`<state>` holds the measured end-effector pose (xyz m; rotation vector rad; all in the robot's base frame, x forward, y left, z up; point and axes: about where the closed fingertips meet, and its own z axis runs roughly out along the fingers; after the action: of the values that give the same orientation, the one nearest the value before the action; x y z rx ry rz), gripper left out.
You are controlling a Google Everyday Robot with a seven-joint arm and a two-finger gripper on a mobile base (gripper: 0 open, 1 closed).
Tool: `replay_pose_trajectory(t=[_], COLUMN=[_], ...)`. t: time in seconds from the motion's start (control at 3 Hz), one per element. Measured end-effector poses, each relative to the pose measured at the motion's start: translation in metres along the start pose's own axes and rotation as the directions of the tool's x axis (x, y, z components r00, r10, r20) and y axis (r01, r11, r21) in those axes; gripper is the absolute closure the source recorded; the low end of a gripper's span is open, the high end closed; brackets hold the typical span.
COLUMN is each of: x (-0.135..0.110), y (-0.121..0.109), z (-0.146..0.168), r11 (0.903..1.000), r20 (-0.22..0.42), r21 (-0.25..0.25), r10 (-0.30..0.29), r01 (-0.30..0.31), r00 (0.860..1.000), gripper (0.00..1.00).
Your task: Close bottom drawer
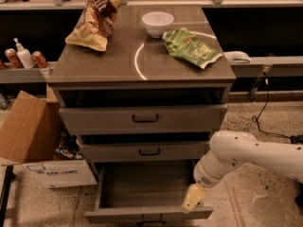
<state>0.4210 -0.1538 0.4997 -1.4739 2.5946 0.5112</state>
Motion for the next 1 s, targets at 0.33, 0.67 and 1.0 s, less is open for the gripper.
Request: replay_pose_trajectory(t=[0.33, 0.67, 1.0], x=[0.014, 0.039, 0.053], y=[-0.014, -0.029, -0.032], z=[0.036, 0.097, 0.132], r11=[0.9993, 0.9931, 0.9863], r20=[-0.002, 0.017, 0.03], r21=[-0.026, -0.098, -0.15], r10=[-0.027, -0.063, -0.063], r01=[0.027, 0.064, 0.067], r00=[1.0, 0.998, 0.998], gripper=[0.0, 0.0, 0.0])
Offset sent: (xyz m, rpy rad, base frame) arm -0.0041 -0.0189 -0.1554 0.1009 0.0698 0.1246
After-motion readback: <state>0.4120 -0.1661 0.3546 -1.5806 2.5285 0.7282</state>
